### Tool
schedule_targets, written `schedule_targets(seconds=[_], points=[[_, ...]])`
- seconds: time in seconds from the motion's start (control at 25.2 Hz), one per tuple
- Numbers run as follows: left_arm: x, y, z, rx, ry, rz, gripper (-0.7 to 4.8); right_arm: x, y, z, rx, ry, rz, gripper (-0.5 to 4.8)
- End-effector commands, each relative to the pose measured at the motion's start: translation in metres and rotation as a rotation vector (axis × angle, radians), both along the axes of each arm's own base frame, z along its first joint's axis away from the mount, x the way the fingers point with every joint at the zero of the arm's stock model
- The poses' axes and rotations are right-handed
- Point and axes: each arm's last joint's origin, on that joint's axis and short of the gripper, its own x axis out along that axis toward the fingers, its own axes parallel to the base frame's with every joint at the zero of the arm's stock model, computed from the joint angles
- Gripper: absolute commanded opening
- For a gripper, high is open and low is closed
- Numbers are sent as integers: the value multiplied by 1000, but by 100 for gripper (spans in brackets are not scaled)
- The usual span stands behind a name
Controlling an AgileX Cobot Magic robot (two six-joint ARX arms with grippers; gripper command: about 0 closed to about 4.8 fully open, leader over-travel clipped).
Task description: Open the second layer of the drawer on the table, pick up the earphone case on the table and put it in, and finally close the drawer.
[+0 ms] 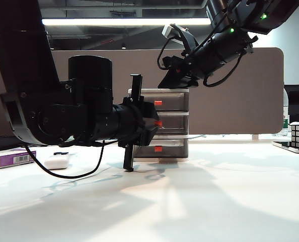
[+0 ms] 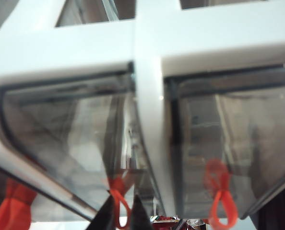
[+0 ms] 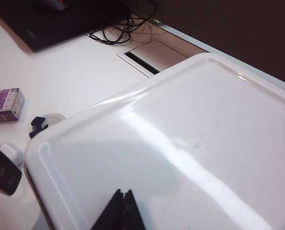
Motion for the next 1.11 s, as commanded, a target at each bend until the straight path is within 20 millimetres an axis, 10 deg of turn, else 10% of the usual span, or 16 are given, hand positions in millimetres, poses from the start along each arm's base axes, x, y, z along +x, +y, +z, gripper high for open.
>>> schedule_targets(seconds=[0.04, 1.11], points=[[0, 0, -4, 20, 18, 0, -5, -1, -1, -10, -23, 69, -12, -2], [-35, -2, -39, 34, 268, -150, -6, -7, 2, -13, 39, 163, 98, -3]])
